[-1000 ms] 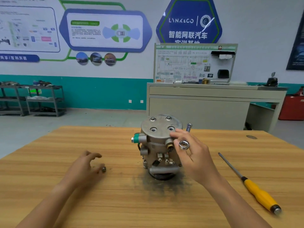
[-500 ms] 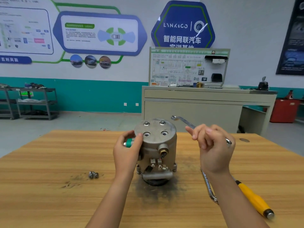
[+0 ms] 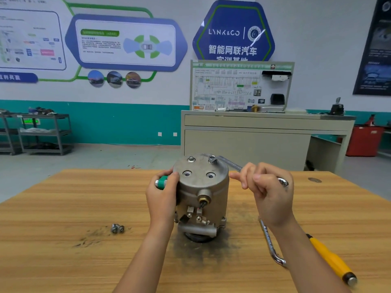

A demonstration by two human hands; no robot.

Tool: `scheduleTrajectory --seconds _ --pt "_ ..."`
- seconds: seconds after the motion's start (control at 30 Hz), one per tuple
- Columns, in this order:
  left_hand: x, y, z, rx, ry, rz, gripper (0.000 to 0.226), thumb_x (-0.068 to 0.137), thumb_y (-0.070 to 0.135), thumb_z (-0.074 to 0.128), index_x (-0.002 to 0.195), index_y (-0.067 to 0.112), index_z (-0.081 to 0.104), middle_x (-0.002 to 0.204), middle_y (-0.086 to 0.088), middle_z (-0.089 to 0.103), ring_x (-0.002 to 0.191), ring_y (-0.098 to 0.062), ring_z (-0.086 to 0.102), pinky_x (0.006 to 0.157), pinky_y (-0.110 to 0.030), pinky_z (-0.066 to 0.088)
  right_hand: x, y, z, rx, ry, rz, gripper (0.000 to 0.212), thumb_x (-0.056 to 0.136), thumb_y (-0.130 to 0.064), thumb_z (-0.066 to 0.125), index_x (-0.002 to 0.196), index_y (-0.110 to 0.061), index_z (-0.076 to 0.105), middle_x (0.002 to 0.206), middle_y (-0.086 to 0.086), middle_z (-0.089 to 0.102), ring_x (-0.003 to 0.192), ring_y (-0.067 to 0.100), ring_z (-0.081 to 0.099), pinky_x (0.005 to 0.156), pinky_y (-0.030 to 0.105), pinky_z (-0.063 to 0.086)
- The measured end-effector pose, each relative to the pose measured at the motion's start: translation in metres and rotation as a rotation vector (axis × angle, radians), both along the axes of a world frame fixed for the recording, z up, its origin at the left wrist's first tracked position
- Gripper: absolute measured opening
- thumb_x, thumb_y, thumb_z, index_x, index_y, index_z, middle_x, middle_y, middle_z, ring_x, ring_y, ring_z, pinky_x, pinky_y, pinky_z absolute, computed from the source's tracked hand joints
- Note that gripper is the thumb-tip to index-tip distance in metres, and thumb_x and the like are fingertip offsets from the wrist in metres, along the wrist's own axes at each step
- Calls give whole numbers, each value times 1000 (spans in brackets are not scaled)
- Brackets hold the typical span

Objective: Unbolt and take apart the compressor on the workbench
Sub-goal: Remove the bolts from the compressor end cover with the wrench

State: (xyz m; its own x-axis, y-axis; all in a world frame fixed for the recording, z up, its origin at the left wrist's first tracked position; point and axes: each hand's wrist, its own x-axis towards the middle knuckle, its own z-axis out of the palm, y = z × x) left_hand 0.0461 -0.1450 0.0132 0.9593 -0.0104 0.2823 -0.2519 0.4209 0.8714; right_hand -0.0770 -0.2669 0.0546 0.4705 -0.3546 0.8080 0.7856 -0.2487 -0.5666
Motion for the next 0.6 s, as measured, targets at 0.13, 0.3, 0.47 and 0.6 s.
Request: scheduleTrajectory --seconds 0.13,0.3,0.47,0.6 --pt "-2 -3 -3 37 -88 15 7 85 15 63 83 22 61 77 8 58 57 13 53 43 -10 40 -5 -7 4 -100 17 -1 32 67 -4 46 42 -19 32 43 -11 38 50 16 40 64 37 52" --pt "-4 -8 -6 50 -124 36 8 84 18 64 85 26 61 84 9 61 68 7 57 56 -16 44 -2 10 -11 -105 -15 -149 33 68 -20 52 41 -9 36 45 10 36 49 24 41 53 38 45" --pt "-6 -13 -7 22 -124 28 10 83 18 65 86 27 61 92 10 64 82 -4 58 66 -24 46 2 20 -23 -12 -47 -215 33 70 -22 52 40 -30 41 45 -9 46 49 21 44 54 35 38" --pt "-8 -12 -10 -14 -120 36 11 83 17 64 87 27 61 93 10 63 83 -5 58 66 -25 47 2 22 -22 25 -32 -208 34 71 -24 53 39 -26 40 45 -3 42 51 22 41 53 32 35"
